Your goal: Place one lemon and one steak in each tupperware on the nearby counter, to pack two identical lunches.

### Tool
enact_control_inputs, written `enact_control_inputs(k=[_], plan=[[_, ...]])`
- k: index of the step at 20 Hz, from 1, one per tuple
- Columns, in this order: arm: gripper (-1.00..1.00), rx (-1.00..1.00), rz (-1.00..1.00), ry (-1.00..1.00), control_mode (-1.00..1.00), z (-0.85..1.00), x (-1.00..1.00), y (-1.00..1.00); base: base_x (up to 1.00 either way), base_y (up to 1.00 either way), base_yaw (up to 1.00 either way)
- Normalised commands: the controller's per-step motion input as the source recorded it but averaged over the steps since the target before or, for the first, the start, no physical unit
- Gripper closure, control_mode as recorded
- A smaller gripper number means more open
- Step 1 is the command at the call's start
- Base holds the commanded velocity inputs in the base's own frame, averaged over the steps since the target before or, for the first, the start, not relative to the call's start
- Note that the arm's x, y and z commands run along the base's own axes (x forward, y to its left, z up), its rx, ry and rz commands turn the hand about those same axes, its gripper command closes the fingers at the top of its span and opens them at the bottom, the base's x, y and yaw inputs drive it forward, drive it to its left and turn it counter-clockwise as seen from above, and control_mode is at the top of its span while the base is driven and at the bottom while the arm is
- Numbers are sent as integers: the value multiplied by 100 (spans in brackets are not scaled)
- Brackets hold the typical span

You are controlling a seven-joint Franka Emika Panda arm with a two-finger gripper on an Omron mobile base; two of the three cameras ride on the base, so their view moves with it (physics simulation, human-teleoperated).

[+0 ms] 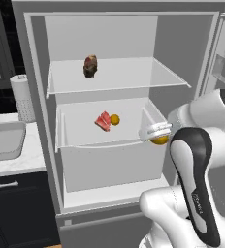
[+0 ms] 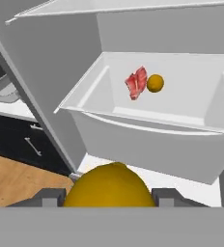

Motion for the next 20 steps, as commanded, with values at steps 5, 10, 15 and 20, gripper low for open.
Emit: enact_control_inputs(k=[5,10,15,20], plan=[[100,-5,13,5,-100,13,-24,55,0,0,0],[100,-3,17,6,-100,0,-6,57,0,0,0],[100,-1,3,1,-100,0,-24,52,0,0,0],[100,0,-3,0,100,0,-13,22,0,0,0]])
